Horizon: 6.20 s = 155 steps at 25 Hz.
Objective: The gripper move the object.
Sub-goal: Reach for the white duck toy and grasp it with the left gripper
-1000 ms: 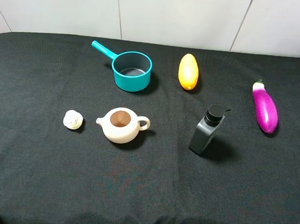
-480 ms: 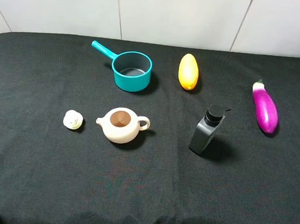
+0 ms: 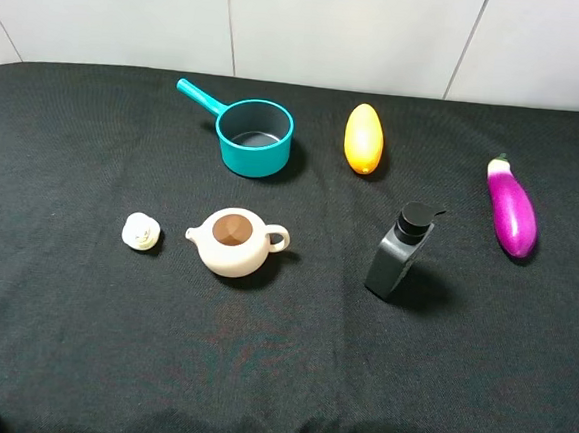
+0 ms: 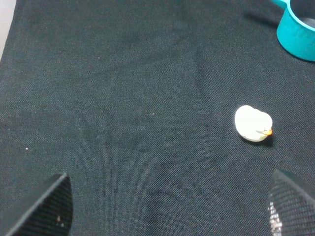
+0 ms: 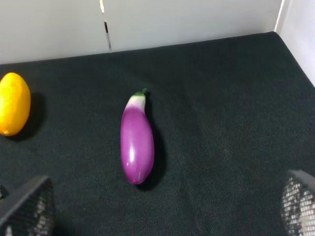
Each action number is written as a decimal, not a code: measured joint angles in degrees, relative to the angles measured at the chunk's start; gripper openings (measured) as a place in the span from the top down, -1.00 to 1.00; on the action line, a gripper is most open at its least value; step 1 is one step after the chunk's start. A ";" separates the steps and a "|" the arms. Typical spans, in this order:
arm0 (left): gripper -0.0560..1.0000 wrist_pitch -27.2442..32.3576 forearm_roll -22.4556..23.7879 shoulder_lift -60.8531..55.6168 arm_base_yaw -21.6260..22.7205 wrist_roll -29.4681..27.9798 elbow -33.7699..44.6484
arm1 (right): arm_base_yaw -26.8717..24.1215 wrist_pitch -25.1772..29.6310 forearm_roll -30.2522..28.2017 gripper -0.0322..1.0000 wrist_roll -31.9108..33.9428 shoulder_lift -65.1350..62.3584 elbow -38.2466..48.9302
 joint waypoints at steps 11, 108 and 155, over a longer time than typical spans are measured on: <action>-0.68 -0.01 0.00 12.33 0.00 0.68 -2.17 | 0.00 0.00 0.00 -0.41 0.00 0.00 0.00; -0.67 -28.04 -1.78 105.96 -22.80 20.83 -22.77 | 0.00 0.00 0.00 -0.41 0.00 0.00 0.00; -0.29 -32.21 -1.93 108.68 -21.77 20.83 -22.80 | 0.00 0.00 0.00 -0.41 0.00 0.00 0.00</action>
